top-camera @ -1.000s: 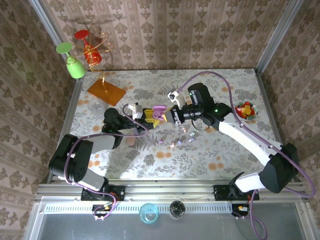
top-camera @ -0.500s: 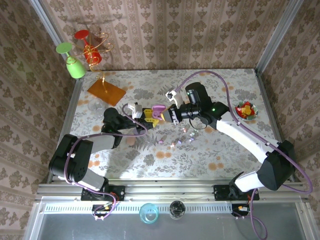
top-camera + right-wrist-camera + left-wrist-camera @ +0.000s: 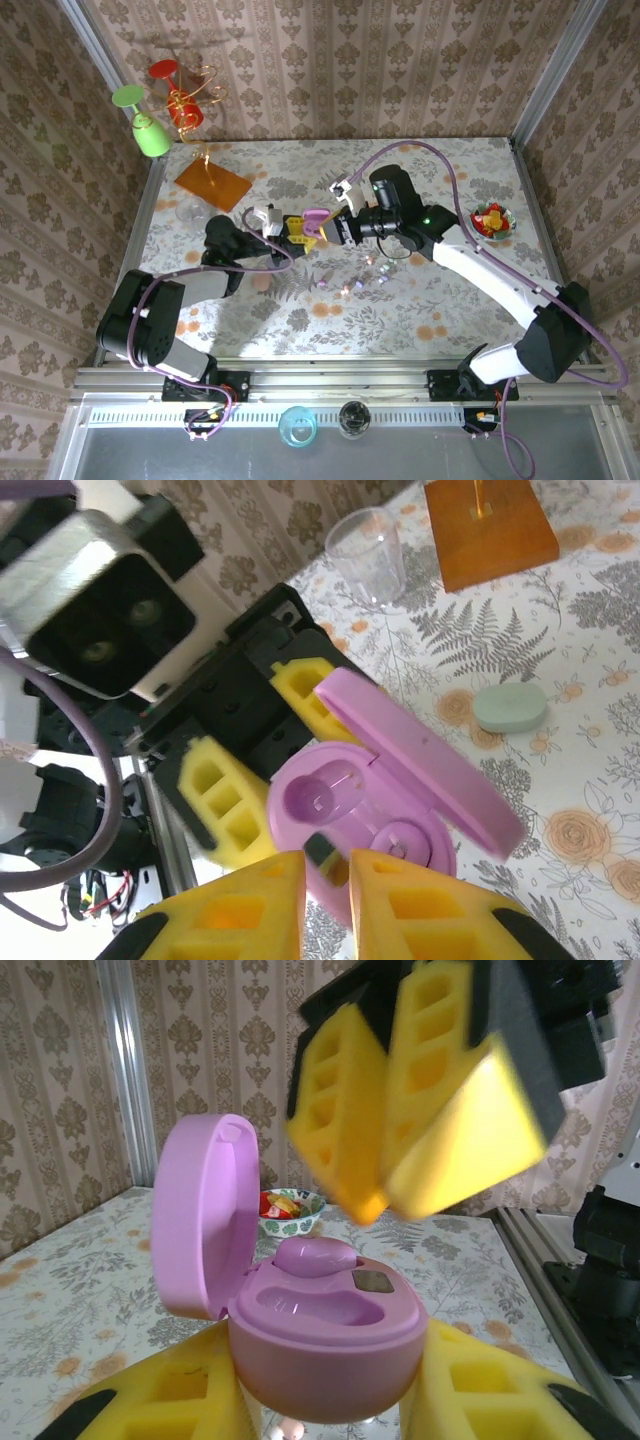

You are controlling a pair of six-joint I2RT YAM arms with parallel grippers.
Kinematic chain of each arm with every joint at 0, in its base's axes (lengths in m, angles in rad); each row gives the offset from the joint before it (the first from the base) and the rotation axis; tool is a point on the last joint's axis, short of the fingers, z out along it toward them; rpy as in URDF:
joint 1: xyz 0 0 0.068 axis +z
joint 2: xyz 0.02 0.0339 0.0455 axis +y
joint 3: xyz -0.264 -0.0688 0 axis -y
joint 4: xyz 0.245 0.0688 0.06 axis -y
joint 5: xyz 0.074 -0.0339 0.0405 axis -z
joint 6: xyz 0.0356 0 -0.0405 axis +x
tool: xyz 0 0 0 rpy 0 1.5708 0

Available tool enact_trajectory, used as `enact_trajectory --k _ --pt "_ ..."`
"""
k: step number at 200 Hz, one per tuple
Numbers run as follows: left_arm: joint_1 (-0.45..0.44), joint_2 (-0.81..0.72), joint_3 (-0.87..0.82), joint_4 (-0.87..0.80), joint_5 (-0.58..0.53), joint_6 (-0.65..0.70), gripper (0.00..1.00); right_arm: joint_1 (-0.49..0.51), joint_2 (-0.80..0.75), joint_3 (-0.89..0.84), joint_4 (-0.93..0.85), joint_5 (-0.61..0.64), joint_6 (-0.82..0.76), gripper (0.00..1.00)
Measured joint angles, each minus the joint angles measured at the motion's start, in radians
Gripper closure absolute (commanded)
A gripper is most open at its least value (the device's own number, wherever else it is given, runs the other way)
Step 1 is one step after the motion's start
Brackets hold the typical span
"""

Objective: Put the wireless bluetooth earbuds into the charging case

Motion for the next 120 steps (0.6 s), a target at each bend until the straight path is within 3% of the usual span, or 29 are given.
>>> enact_trajectory --k 25,67,94,120 --pt "0.029 -0.001 -0.011 0.003 -0.012 0.003 0.73 0.0 -0.098 -0.068 0.051 -0.022 0.0 0.64" --pt "0.095 -0.035 -0.036 0.004 -0.039 0.016 0.73 -0.015 -0.267 -0.219 0.149 0.059 0.068 0.38" --pt "0.144 -0.056 -0.048 0.007 -0.056 0.016 0.73 -0.025 -0.256 -0.276 0.166 0.136 0.115 0.28" --pt "0.203 -0.06 -0.055 0.011 -0.064 0.016 0.73 -0.003 -0.18 -0.308 0.163 0.188 0.095 0.26"
